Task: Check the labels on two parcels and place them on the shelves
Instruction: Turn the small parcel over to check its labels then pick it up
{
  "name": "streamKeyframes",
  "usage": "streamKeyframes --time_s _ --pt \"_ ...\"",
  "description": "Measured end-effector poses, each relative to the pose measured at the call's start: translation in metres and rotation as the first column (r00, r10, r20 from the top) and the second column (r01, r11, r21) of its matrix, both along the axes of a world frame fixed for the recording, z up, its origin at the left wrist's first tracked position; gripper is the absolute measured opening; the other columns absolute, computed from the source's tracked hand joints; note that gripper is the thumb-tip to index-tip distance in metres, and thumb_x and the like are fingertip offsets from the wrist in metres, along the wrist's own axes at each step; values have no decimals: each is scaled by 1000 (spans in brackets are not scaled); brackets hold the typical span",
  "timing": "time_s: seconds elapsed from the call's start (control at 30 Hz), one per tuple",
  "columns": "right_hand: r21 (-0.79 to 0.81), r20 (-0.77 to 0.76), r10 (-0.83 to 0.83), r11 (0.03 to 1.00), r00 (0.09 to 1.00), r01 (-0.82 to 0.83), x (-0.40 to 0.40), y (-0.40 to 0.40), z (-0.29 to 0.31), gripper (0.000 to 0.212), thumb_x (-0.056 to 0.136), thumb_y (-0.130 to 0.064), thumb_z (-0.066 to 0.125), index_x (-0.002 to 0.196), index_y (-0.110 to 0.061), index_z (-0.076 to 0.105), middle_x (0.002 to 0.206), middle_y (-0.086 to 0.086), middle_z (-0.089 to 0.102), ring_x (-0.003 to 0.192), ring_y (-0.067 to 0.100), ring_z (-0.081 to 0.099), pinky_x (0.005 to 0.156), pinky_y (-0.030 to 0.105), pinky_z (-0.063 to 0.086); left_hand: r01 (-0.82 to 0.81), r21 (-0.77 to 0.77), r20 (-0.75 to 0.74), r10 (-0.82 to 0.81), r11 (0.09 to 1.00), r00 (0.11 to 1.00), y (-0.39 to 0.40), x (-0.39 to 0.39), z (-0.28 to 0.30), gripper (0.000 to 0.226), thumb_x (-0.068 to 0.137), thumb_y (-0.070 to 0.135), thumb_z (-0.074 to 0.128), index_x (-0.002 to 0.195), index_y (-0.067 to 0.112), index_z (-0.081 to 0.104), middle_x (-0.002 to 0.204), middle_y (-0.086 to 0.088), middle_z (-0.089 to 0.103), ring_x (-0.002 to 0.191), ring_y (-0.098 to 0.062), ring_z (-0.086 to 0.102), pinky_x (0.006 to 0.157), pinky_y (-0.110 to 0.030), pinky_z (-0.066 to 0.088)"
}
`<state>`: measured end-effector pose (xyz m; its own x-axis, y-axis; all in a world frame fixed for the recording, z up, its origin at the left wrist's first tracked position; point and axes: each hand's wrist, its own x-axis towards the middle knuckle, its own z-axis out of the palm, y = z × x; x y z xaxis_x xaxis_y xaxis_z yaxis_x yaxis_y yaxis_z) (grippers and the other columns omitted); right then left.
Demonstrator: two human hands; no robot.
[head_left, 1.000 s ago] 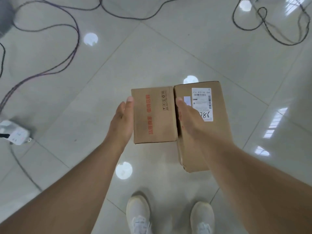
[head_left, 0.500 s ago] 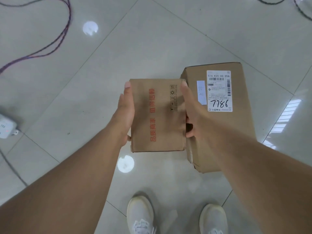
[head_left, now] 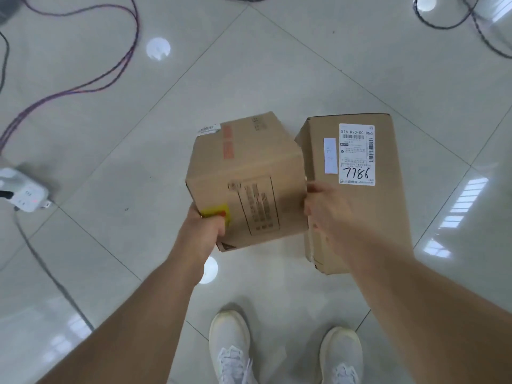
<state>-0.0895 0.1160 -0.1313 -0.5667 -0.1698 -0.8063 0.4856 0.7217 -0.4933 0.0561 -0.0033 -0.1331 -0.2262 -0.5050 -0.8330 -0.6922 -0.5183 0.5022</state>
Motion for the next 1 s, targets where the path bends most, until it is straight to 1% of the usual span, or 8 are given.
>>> streamKeyframes --time_s 0.13,0.3,0.43,0.53,0.63,0.7,0.83,1.0 --pt "42 173 -19 999 985 12 13 11 2 18 84 -25 46 70 -18 54 71 1 53 68 19 50 70 30 41 1 175 30 -7 985 1000 5 8 -6 33 79 34 47 110 24 54 124 -6 57 117 -26 51 103 -45 36" --pt "100 234 28 994 972 -53 16 8 -12 115 40 -95 40 128 -23 56 133 6 58 121 31 54 104 52 38 3 332 57 -24 943 998 2 14 -11 83 68 85 26 128 33 49 123 -9 60 115 -35 54 102 -61 34" --pt "99 296 11 994 955 -42 18 3 -16 123 27 -102 30 126 -34 57 140 1 53 128 28 48 108 52 32 -118 321 147 74 940 986 -1 19 -15 82 74 80 22 126 25 53 119 -13 62 107 -34 59 90 -59 44" --pt "89 281 40 994 959 -68 26 10 -16 112 37 -96 34 120 -26 60 127 4 61 117 30 56 103 50 38 -187 265 140 154 946 978 5 16 -6 45 87 46 36 117 17 56 102 -11 61 92 -32 60 76 -46 51" --pt "4 184 -12 1000 983 11 26 9 -11 42 62 -48 43 78 -13 59 81 6 57 78 25 54 80 38 43 -237 255 51 231 938 972 12 21 -3 22 85 23 43 99 14 58 80 -6 53 75 -25 53 73 -41 48" --pt "-30 127 -36 999 991 40 23 5 -10 35 56 -32 41 76 -10 59 78 8 52 73 27 45 75 49 43 -243 244 -8 253 939 967 17 31 -4 26 82 13 43 102 13 59 81 -6 54 74 -22 49 73 -39 48" --pt "-104 152 -87 989 984 104 31 6 -12 17 70 -36 49 65 -23 41 71 5 42 63 30 35 62 36 31 -140 61 -81 144 988 986 31 45 -6 46 78 -1 41 114 26 49 98 -1 64 86 -20 56 88 -38 47" --pt "-12 69 11 1000 998 -10 50 14 -34 25 87 -25 56 107 -11 61 101 5 63 90 22 56 69 27 42 -67 49 12 67 997 998 33 41 -20 48 87 25 47 135 29 38 122 -3 56 109 -22 54 102 -48 42"
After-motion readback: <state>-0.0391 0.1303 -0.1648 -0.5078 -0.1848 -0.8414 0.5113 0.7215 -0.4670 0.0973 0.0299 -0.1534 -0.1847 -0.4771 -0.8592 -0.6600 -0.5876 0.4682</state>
